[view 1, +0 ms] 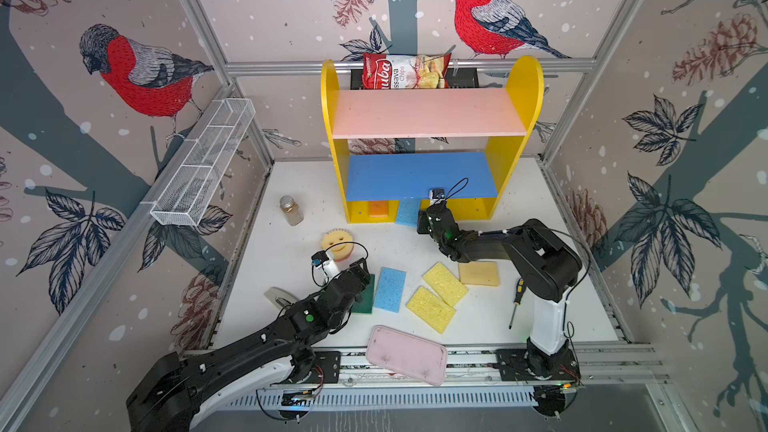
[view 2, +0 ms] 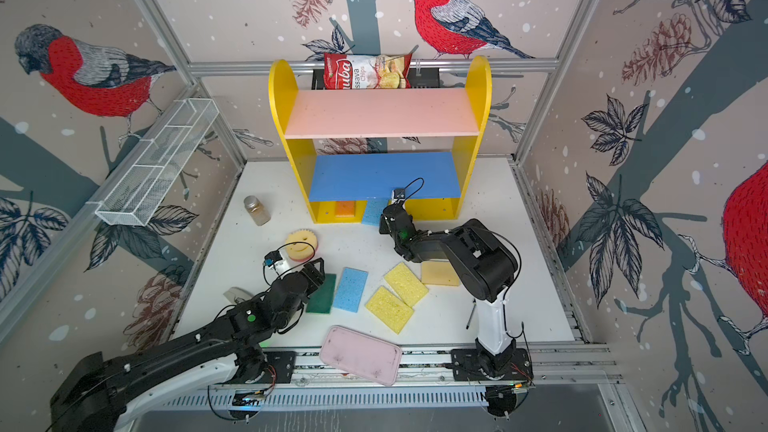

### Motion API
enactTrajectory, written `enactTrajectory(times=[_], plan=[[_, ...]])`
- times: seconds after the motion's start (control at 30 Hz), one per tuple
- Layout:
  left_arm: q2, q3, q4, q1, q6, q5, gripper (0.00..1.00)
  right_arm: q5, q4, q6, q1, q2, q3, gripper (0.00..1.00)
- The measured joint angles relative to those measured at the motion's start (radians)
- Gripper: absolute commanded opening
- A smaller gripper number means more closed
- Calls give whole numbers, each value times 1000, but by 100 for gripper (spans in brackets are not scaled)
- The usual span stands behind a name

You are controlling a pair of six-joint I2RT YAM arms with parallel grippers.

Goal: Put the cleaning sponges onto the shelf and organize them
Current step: 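Set the blue sponge upright under the blue shelf beside the orange sponge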

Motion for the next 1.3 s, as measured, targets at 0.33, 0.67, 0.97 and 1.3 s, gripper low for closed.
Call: enactTrajectory(times=[0.33, 0.67, 0.97, 1.3], plan=[[-2, -11, 1, 0, 0, -3, 73, -221, 52, 130, 65, -79, -148, 0], [0, -16, 3, 0, 1, -6, 74, -330, 187, 227, 56, 70, -137, 0], [-2, -27, 3, 0, 0, -11, 74, -354, 320, 307, 9, 172, -80, 0], [-2, -30, 3, 0, 0, -13, 74, -344, 422, 384, -32, 229, -40, 1]])
